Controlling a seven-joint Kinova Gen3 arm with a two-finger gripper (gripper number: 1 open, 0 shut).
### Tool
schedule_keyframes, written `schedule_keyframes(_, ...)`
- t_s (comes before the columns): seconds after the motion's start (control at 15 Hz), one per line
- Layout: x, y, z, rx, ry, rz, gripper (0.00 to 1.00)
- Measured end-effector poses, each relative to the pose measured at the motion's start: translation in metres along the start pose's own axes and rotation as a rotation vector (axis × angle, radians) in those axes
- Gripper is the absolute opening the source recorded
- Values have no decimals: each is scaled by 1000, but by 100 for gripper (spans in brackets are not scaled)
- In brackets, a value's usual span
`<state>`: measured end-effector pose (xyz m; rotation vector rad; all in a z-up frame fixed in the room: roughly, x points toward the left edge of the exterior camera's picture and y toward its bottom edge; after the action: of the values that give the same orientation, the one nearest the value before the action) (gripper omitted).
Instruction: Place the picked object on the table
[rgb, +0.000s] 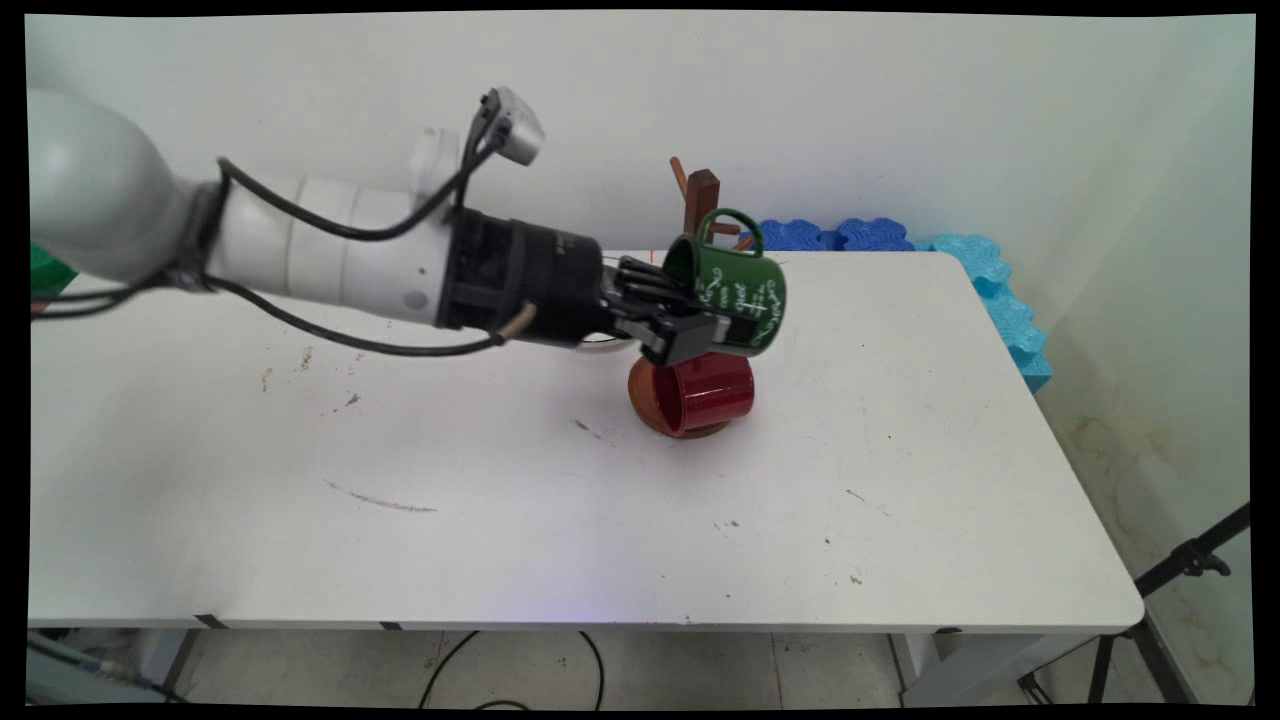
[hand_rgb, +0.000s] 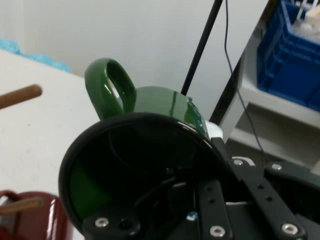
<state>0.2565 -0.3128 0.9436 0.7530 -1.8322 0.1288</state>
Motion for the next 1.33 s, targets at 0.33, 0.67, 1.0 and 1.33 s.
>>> schedule_keyframes(0.33, 16, -11, -21, 1, -65, 31, 0)
schedule_keyframes(0.67, 29, -21, -40, -1, -134, 70, 0)
schedule_keyframes(1.0, 36, -32, -68, 9, -278, 133, 0)
schedule_keyframes(1.33, 37, -47, -87, 64, -460, 198, 0)
